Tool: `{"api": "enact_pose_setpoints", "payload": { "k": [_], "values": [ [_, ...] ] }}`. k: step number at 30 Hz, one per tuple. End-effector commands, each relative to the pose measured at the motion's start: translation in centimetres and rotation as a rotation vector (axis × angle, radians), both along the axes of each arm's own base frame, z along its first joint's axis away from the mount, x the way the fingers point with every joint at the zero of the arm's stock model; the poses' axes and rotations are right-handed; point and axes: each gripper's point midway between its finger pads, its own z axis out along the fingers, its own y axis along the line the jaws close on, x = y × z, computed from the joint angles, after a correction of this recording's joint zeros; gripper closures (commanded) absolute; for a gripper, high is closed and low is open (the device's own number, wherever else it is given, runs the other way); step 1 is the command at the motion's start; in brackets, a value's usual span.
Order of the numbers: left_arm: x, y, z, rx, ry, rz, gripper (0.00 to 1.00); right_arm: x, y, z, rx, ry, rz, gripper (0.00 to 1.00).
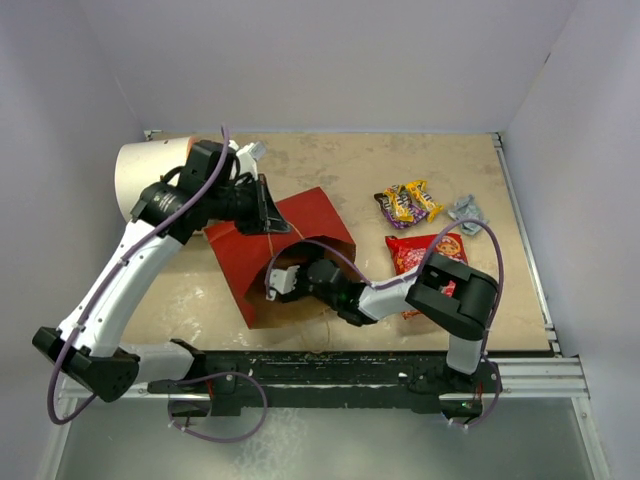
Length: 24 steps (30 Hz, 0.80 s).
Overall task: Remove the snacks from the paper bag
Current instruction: Take out the snack from the paper bag.
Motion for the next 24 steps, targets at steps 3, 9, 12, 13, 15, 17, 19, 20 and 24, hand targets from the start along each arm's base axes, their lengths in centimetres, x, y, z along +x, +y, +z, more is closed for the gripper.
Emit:
{"api": "enact_pose_setpoints", "payload": {
  "k": [3, 9, 12, 13, 15, 17, 19, 20, 24],
  "values": [
    [-1.5, 0.9, 1.4, -0.034, -0.050, 0.005, 1.00, -0.9, 7.3, 5.3, 0.085, -0.143, 0.210, 0.07],
    [-1.3, 0.5, 2.1, -0.049, -0.057, -0.007, 1.00, 1.2, 11.3, 5.1, 0.126, -0.163, 0.199, 0.08],
    [-1.3, 0.4, 2.0, -0.048, -0.050, -0.018, 1.00, 2.0, 12.5, 3.0, 0.093, -0.145, 0.191, 0.08],
    [-1.4, 0.4, 2.0, -0.046, -0.047, -0.020, 1.00, 2.2, 12.8, 2.5, 0.081, -0.143, 0.190, 0.09],
    [-1.5, 0.5, 1.9, -0.042, -0.043, -0.022, 1.00, 2.5, 13.0, 1.6, 0.065, -0.125, 0.192, 0.10],
    [-1.6, 0.6, 1.8, -0.036, -0.040, -0.020, 1.00, 2.8, 12.9, 0.3, 0.048, -0.087, 0.183, 0.12],
    [-1.7, 0.8, 1.8, -0.030, -0.038, -0.017, 1.00, 3.2, 12.4, -0.8, 0.049, -0.057, 0.146, 0.13],
    [-1.8, 0.9, 1.8, -0.026, -0.038, -0.014, 1.00, 3.5, 12.0, -1.4, 0.051, -0.040, 0.122, 0.15],
    [-2.0, 1.5, 1.6, -0.003, -0.037, 0.006, 1.00, 4.4, 11.2, -2.7, 0.041, -0.003, 0.051, 0.29]
  ]
}}
